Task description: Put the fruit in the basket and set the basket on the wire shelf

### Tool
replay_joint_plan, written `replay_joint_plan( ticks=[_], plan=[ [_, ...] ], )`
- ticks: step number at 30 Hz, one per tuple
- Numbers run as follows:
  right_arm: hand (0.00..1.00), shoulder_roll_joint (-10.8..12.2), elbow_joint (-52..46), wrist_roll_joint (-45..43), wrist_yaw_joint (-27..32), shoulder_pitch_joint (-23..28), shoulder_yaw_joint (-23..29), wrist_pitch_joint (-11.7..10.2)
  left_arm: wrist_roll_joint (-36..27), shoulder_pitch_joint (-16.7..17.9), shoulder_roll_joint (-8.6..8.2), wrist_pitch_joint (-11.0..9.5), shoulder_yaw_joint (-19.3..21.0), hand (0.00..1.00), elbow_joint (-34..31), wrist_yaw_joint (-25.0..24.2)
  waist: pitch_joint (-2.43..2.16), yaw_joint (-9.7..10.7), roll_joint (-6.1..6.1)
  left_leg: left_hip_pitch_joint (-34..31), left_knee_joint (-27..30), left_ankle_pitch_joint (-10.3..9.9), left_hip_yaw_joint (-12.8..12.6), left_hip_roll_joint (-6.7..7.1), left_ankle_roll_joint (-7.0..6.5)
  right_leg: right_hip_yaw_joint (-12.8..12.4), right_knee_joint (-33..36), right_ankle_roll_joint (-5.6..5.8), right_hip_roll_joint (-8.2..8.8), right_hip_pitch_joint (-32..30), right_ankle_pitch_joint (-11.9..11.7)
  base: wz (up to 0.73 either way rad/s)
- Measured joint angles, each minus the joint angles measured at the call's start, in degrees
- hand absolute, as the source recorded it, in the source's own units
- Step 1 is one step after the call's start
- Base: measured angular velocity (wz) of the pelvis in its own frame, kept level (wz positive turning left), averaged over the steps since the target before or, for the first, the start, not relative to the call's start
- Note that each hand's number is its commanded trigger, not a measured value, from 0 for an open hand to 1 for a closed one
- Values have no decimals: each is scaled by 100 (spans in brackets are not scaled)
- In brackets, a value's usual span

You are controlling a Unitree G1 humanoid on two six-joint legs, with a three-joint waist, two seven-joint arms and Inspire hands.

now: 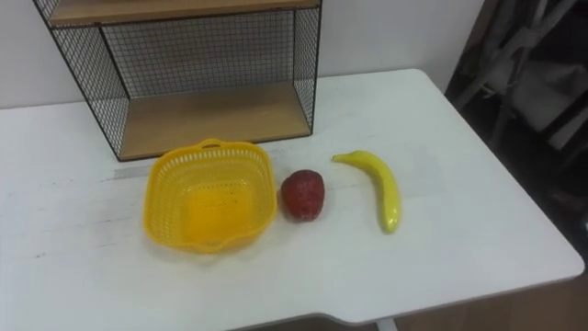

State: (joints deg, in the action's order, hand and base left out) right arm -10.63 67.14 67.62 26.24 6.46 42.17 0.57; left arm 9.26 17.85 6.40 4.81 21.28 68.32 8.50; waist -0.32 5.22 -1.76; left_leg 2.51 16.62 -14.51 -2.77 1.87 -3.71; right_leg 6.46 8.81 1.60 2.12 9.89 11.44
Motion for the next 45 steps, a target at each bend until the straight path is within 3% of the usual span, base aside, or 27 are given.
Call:
replay_joint_plan(
  ticks=[3, 10, 15, 19, 26, 31, 35, 37, 45],
  plan=[
    [0, -51, -552, 2, 573, -112, 188, -127, -16, 48, 34, 1, -3, 0, -140, -1, -18, 65, -57, 15, -28, 11, -6, 47, 0, 2, 5, 4, 5, 8, 13, 0],
    [0, -141, -2584, -470, 1844, -273, 185, -431, 0, 41, 69, -69, -35, 0, -442, -15, -7, 64, -135, -39, -124, 30, -10, 78, -10, 5, 4, 19, 27, -118, 24, 0],
    [0, -184, -4680, -2439, 2408, -308, -230, -633, 57, 24, 90, -153, -259, 0, -458, -16, 35, -52, -135, -99, -180, 35, -7, 71, -10, -10, 96, 19, 20, -225, 23, -1],
    [0, -315, -5635, -3312, 2554, -373, -727, -733, 54, 29, 130, -223, -599, 0, -455, -23, 50, -193, -159, -168, -186, 36, -12, 68, -10, -3, 96, 19, 17, -304, 22, 0],
    [0, -350, -6347, -3874, 2087, -511, -1487, -805, 199, 25, 131, -290, -700, 0, -447, -35, 56, -434, -148, -197, -197, 36, 15, 69, -10, 6, 95, 19, 20, -325, 22, 2],
    [0, -473, -6776, -4128, 1491, -596, -1650, -803, 523, 14, 95, -291, -690, 0, -451, -142, 50, -531, -132, -197, -234, 39, 63, 69, -7, 32, 88, 19, 21, -340, 22, 1],
    [0, -900, -6917, -4540, 1135, -653, -2083, -803, 540, 16, 95, -298, -793, 0, -478, -134, 47, -579, -141, -179, -188, 48, 106, 73, -8, 173, 87, 20, 32, -299, 22, 8],
    [0, -965, -7019, -4668, 912, -654, -2279, -803, 542, 9, 97, -325, -817, 0, -481, -135, 47, -621, -157, -169, -186, 63, 105, 74, -6, 171, 85, 20, 33, -292, 22, 4],
    [0, -999, -7008, -5128, -455, -656, -3100, -790, 498, -78, 148, -350, -1211, 0, -400, -157, 130, -713, -274, -206, -209, 105, 137, 45, 6, 217, 84, 19, 40, -258, 21, 6]
  ],
)
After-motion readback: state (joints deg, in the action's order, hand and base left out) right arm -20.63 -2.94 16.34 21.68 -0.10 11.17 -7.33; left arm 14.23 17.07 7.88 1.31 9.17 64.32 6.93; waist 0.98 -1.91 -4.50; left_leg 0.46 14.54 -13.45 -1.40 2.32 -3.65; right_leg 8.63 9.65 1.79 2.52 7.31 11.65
